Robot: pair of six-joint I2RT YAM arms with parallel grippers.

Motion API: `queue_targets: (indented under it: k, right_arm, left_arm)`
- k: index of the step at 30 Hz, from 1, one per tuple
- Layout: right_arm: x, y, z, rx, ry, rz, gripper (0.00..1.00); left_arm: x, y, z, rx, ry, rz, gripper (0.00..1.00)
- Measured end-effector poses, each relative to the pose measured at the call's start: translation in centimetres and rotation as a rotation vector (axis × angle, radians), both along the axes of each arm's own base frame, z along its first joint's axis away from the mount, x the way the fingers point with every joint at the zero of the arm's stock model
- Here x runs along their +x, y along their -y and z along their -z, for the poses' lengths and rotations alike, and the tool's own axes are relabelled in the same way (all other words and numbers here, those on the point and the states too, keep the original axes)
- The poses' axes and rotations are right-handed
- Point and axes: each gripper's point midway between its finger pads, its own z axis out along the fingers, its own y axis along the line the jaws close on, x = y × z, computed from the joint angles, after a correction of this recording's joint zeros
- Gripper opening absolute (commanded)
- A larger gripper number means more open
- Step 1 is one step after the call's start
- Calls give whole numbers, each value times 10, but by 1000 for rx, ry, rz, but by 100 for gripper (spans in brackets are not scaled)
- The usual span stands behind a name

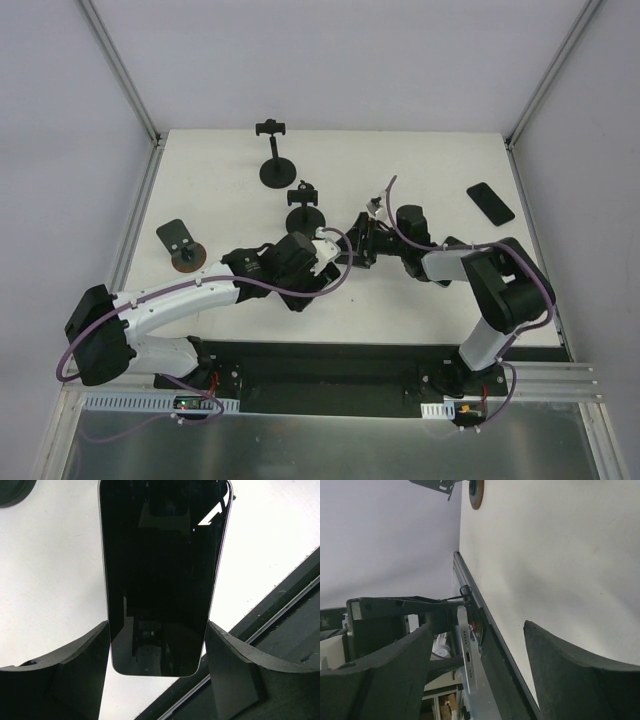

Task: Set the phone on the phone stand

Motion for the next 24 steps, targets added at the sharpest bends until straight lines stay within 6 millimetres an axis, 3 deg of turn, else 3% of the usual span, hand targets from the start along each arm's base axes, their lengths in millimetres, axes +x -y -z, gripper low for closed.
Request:
queue_targets:
  k: [2,9,14,20,22,24]
  right_arm:
    - [-4,-8,0,35,-18,-24,69]
    - [-26,-39,-10,157,-37,-125,40]
    - [-35,-42,-18,194,-25,-152,29]
    - [-40,-38,-10,187,-32,-146,1]
    - [-41,-36,-4,176,-34,-136,1]
    - [-41,-37,-5,180,-25,-136,1]
  left_arm:
    - [1,2,-5,-19,13,3,0]
    - [3,3,-7,-28,26,3,0]
    - [3,3,-7,-26,29,4,0]
    - [3,2,-8,-23,37,18,0]
    - [3,3,-10,-29,39,19,0]
    - [2,3,-11,-29,41,22,19]
